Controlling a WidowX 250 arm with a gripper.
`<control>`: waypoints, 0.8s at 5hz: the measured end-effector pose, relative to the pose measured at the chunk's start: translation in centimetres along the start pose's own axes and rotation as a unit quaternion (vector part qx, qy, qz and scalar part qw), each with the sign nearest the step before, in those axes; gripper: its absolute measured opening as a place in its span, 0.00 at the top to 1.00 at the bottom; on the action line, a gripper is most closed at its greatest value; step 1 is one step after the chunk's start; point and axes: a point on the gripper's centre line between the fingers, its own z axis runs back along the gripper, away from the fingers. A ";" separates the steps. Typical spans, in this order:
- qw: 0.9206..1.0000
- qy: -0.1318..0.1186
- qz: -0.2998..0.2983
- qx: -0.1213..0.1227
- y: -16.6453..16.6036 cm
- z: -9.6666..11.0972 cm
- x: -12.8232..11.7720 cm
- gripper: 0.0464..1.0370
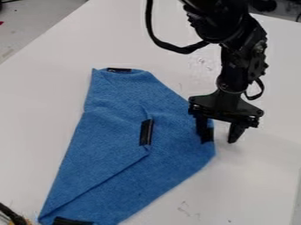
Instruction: Fold the cloth from the top right corner to the center
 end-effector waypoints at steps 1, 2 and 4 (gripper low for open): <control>1.000 0.010 -0.005 -0.012 0.5 -0.2 0.3 0.63; 1.000 0.008 -0.008 -0.012 0.6 -0.1 0.4 0.83; 0.999 -0.030 -0.002 0.010 0.4 1.3 1.0 0.98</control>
